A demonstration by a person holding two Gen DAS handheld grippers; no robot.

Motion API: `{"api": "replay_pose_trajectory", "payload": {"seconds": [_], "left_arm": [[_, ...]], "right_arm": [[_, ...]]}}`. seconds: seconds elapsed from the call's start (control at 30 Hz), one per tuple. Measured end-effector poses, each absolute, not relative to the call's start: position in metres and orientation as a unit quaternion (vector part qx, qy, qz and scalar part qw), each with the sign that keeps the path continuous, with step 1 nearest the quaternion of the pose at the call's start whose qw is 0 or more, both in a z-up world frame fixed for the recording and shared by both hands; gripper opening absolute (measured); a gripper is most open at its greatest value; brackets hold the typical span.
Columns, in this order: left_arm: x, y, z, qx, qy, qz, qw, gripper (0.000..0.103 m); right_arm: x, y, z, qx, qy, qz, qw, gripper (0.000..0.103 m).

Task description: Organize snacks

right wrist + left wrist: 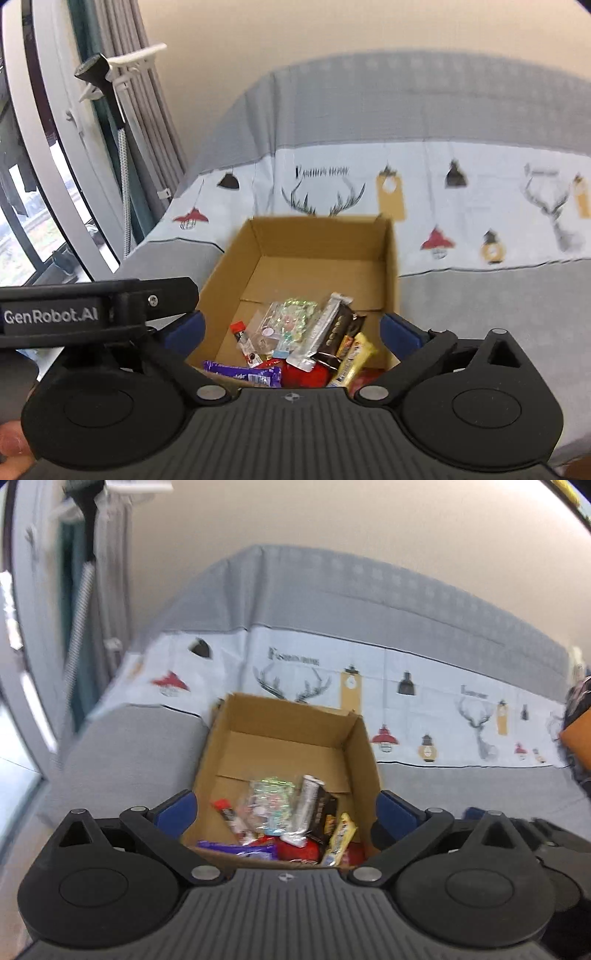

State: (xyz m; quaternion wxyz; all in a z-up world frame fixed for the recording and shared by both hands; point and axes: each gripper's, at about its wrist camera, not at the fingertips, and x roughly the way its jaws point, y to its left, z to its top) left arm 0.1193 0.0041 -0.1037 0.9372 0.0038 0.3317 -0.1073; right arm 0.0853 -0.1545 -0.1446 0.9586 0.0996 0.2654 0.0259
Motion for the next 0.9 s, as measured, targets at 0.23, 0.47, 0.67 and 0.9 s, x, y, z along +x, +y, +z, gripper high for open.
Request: {"api": "replay_pose_trajectory", "payload": {"seconds": [0.23,0.47,0.67,0.9], "left_arm": [[0.06,-0.014,-0.065,0.059,0.302,-0.097,0.947,0.103],[0.04,-0.025,-0.062,0.082,0.303,-0.104,0.944,0.103],[0.037,-0.031,-0.064,0.092,0.311,-0.104,0.94,0.103],[0.034,-0.031,-0.063,0.098,0.309,-0.101,0.941,0.103]], "right_arm": [[0.027,-0.146,-0.109,0.097,0.256,0.013,0.962,0.101],[0.001,-0.144,-0.105,0.111,0.251,-0.004,0.962,0.101],[-0.003,-0.15,-0.111,0.127,0.258,-0.005,0.958,0.101],[-0.004,-0.149,-0.112,0.129,0.258,-0.003,0.958,0.101]]}}
